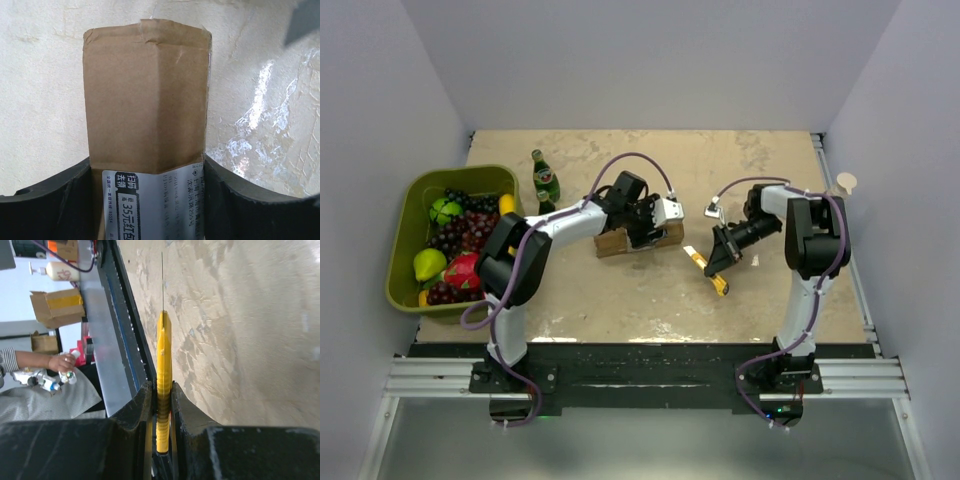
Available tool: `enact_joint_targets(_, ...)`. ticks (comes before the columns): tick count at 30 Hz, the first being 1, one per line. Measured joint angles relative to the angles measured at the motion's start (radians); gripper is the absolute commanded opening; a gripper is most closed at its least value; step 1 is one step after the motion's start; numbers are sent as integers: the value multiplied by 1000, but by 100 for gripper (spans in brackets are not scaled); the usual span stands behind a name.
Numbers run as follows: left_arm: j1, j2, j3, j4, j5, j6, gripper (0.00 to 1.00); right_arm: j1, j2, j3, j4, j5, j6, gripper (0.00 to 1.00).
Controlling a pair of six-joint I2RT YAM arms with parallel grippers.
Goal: Unpack the express box
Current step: Cut the express box at the center of the board.
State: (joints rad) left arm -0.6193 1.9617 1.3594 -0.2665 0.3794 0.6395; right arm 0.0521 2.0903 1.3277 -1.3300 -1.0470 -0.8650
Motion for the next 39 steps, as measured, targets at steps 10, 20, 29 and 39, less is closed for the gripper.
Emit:
enact_joint_targets(10, 7, -5, -8, -18, 61, 88, 59, -92, 0, 177, -5, 16, 16, 0)
enact_joint_targets(20, 13, -8, -11, -21, 67, 106, 59, -35, 37, 200, -7, 46, 20, 0)
enact_joint_targets(29, 13, -8, -11, -21, 68, 106, 59, 8, 70, 201, -9, 60, 36, 0)
enact_joint_targets(39, 13, -8, -11, -22, 67, 106, 59, 14, 121, 220, -14, 56, -10, 0)
